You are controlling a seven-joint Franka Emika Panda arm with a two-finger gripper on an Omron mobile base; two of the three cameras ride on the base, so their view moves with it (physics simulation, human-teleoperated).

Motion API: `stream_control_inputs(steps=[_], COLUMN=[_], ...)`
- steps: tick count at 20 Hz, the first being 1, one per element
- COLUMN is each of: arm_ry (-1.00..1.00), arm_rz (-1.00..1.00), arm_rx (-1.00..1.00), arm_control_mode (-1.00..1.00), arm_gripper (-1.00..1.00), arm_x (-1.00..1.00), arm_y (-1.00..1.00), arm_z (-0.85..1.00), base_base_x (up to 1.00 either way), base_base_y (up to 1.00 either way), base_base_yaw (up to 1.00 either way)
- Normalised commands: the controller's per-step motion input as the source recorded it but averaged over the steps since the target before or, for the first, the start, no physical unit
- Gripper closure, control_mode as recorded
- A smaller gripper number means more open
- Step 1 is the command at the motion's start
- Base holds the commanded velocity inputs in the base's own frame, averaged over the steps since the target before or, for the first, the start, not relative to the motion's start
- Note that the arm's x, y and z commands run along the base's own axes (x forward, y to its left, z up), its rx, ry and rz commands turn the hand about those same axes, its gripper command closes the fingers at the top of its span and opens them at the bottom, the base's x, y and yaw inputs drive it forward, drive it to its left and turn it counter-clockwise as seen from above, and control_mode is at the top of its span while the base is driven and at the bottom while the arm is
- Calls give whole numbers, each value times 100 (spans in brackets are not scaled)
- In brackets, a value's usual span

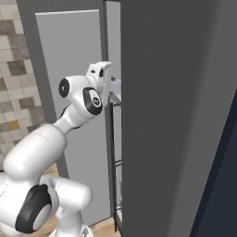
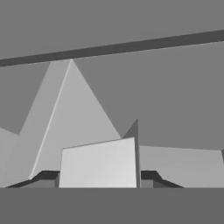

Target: The ice cube tray has been filled with water. Take the tray and place it in the freezer to make ice. Close the freezer door after placing the tray.

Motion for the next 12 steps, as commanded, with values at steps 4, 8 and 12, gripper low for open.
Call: stream_control_inputs(steps=[4, 8, 12], arm_ry=[0, 0, 0], arm_rz=[-2, -2, -1], arm_rx=[0, 0, 0], arm_control_mode=[-100, -100, -100], arm_gripper=[100, 100, 100], arm_x=[44, 39, 25], arm_y=[-14, -19, -6], arm_z=[0, 0, -4], base_base_x=[0, 0, 0], base_base_y=[0, 0, 0], base_base_yaw=[0, 0, 0])
